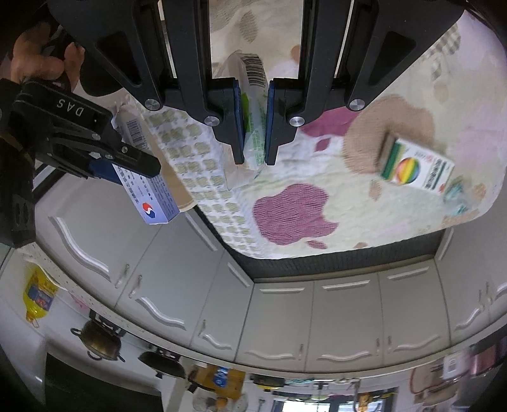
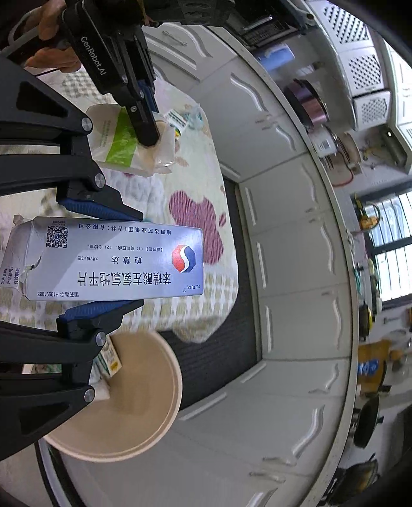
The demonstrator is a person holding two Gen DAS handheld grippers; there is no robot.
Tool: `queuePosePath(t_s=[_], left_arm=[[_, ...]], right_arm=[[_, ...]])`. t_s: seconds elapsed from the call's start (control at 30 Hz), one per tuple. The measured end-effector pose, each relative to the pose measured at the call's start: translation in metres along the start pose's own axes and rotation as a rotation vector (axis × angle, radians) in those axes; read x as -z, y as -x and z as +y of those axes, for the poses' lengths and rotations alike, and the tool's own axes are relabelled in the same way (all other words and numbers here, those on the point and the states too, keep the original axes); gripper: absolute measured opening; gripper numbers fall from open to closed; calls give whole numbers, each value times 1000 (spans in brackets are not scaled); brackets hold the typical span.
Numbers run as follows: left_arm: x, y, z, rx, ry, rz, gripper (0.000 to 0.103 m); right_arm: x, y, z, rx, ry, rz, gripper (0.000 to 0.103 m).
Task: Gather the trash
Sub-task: 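Carry the tissue packet and white medicine box over the beige bin with both grippers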
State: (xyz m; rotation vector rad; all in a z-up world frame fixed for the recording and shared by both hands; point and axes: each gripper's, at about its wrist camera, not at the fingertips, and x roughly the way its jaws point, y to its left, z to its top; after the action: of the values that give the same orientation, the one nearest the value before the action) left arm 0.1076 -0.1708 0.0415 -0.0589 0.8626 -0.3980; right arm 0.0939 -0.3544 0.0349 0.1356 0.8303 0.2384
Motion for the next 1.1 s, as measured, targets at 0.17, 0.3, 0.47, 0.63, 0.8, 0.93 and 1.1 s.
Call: queuePosePath(t_s=[0.17, 0.3, 0.47, 0.63, 0.8, 0.93, 1.1], left_arm=[[-7, -12, -13, 13, -20, 8, 9], [-9, -19, -18, 17, -29, 14, 9], [-11, -27, -22, 18, -34, 24, 9], [-12, -33, -29, 26, -35, 31, 9], [-14, -41, -36, 38, -41, 39, 9], [-17, -48, -43, 48, -45, 49, 9], [-20, -59, -55, 60, -56, 63, 9]], right_arm=[[1, 1, -15, 18, -25, 4, 44], [1, 1, -21, 24, -37, 4, 44], [1, -1, -28, 31, -47, 9, 44], [3, -3, -34, 41, -56, 12, 44], [6, -4, -42, 53, -72, 16, 44], [7, -3, -54, 66, -89, 18, 44], [9, -2, -70, 88, -111, 17, 44]])
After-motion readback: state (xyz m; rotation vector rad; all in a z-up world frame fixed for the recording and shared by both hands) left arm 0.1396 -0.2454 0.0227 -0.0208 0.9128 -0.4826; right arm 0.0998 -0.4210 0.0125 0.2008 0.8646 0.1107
